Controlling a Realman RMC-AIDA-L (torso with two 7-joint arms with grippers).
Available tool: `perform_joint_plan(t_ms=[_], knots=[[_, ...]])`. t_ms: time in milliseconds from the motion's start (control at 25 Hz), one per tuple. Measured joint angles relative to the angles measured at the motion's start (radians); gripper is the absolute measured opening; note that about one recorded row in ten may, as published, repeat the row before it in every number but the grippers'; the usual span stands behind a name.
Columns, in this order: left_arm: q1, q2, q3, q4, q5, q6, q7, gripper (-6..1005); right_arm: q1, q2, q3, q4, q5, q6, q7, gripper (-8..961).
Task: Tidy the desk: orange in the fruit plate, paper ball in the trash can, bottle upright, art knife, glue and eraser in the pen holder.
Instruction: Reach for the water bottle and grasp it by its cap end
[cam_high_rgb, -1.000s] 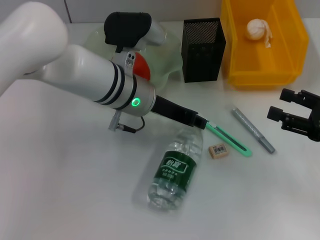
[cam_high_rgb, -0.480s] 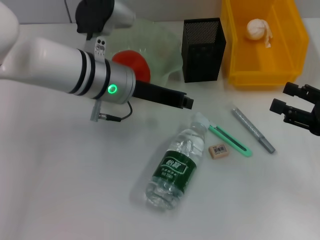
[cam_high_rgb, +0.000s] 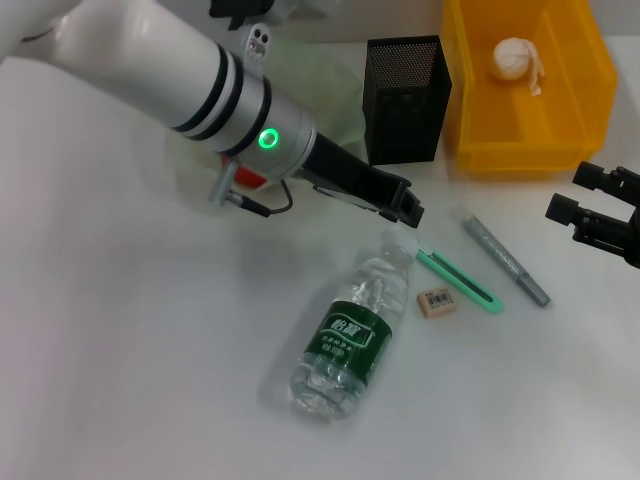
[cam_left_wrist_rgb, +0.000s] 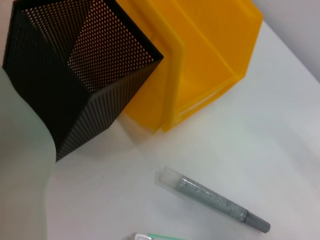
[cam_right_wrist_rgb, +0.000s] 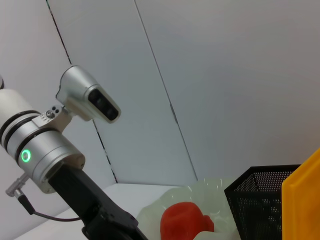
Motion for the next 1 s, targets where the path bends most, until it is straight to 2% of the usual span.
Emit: perform_joint_plan(t_ms=[200, 320, 440, 520, 760, 880, 1000], knots=[[-0.04, -0.005, 0.026, -0.022, 0.043, -0.019, -0.074, 260, -0.001, 0.004, 0.007, 0.01, 0.0, 0.0, -0.02, 783], [-0.04, -0.005, 0.04, -0.026, 0.044, -0.031, -0.083, 325, 0.001, 0.004, 0.008, 0.027, 0.0, 0.001, -0.036, 783], [-0.023, -0.005, 0.102, -0.031, 0.027, -0.09, -0.089, 391, 0.003, 0.003, 0.008, 0.039, -0.001, 0.001, -0.047, 783], [-0.016, -0.005, 0.138, -0.035, 0.016, -0.126, -0.089, 459, 0.004, 0.004, 0.008, 0.043, -0.001, 0.001, -0.05, 783], [-0.014, -0.005, 0.152, -0.044, -0.002, -0.146, -0.086, 659, 0.005, 0.005, 0.021, 0.045, -0.001, 0.002, -0.056, 783], [-0.006, -0.005, 0.203, -0.056, -0.027, -0.214, -0.08, 757, 0.008, 0.006, 0.042, 0.058, -0.001, 0.002, -0.072, 783], [-0.002, -0.005, 0.235, -0.058, -0.032, -0.239, -0.081, 755, 0.013, 0.006, 0.048, 0.065, -0.001, 0.002, -0.079, 783]])
